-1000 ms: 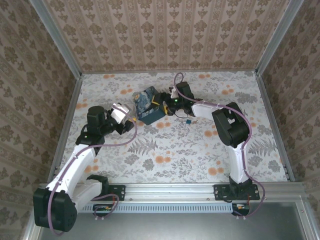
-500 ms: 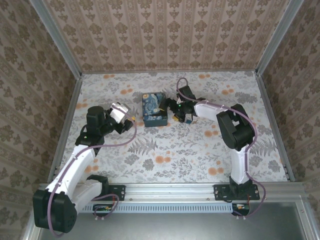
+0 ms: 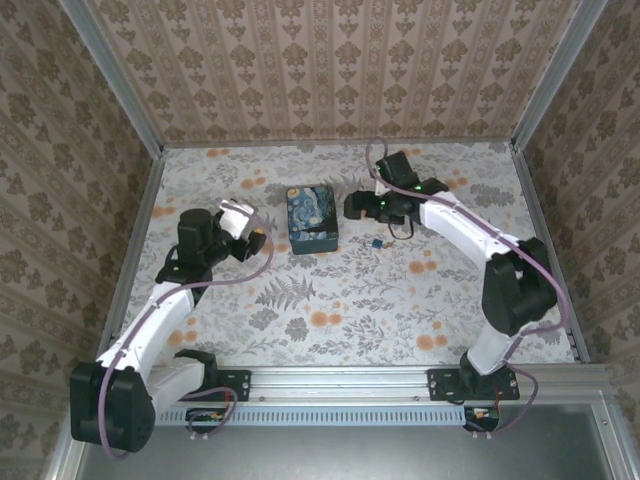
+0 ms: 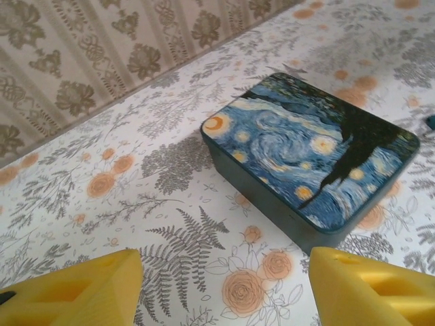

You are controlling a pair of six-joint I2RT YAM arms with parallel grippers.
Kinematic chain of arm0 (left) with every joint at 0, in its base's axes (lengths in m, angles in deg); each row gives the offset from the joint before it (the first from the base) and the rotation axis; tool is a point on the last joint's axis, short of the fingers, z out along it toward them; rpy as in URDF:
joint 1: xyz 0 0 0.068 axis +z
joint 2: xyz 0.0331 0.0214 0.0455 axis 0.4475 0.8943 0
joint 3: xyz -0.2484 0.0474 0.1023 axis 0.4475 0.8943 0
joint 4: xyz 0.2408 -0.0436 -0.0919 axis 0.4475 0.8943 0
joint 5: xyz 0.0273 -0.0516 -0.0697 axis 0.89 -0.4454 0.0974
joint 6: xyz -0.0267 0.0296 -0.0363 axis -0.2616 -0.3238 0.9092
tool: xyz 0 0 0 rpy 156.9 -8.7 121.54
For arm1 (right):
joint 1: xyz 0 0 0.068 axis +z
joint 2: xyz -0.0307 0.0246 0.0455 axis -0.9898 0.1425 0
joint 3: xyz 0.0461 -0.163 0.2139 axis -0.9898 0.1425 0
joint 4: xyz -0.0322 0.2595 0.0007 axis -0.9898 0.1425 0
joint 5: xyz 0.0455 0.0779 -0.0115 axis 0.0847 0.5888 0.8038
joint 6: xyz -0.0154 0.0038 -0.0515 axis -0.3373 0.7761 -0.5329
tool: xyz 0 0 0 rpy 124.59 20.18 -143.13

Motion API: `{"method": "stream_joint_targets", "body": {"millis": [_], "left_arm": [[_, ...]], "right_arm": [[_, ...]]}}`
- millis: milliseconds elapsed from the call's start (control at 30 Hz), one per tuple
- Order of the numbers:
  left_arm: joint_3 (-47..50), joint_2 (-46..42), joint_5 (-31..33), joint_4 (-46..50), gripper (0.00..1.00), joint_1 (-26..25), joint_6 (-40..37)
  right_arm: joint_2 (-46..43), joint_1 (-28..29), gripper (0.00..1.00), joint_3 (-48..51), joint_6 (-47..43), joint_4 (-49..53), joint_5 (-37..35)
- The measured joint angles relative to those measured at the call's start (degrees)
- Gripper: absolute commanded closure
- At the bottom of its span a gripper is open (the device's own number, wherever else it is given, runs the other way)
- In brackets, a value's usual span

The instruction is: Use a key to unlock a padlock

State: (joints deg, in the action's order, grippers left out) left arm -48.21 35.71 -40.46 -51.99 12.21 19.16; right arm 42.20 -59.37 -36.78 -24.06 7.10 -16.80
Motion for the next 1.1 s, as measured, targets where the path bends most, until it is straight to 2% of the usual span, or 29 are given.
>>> {"method": "stream_joint_targets", "body": {"millis": [100, 233, 300, 433, 533, 667, 833, 967, 1100], "left_arm": [[-0.1, 0.4, 1.7, -1.5, 0.33, -2.2, 4.0], [-1.1, 4.0, 4.2, -2.0, 0.33, -9.9, 5.5], [-0.8, 5.2, 4.6, -3.0, 0.33, -11.5, 6.7], [0.5, 5.5, 6.3, -5.1, 0.33, -11.4, 9.1], [0.6, 5.5, 7.0, -5.3, 0.33, -11.4, 10.2], [0.6, 5.5, 7.4, -5.5, 0.33, -11.4, 11.0], [0.6, 5.5, 7.5, -5.5, 0.33, -11.4, 11.2], [0.6, 5.5, 7.2, -5.5, 0.33, -11.4, 11.2], [0.6, 6.3, 5.7, -5.6, 0.33, -11.4, 11.2]], "right_arm": [[-3.0, -3.0, 0.3, 4.7, -5.8, 0.8, 0.0], [-2.8, -5.4, 0.3, 10.0, -13.5, 2.2, 0.4], [-2.7, -5.4, 0.31, 11.5, -17.8, 2.1, 0.9], [-2.7, -5.1, 0.35, 14.9, -28.4, -0.8, 2.7], [-2.4, -5.1, 0.43, 16.2, -35.9, -2.7, 3.7], [0.2, -5.1, 0.44, 14.9, -43.3, -4.3, 3.9], [4.4, -5.0, 0.42, 12.9, -50.3, -5.0, 3.9], [8.3, -5.0, 0.5, 9.7, -53.9, -4.4, 3.2], [9.2, -5.0, 0.5, 8.9, -55.5, -4.1, 2.8]]}}
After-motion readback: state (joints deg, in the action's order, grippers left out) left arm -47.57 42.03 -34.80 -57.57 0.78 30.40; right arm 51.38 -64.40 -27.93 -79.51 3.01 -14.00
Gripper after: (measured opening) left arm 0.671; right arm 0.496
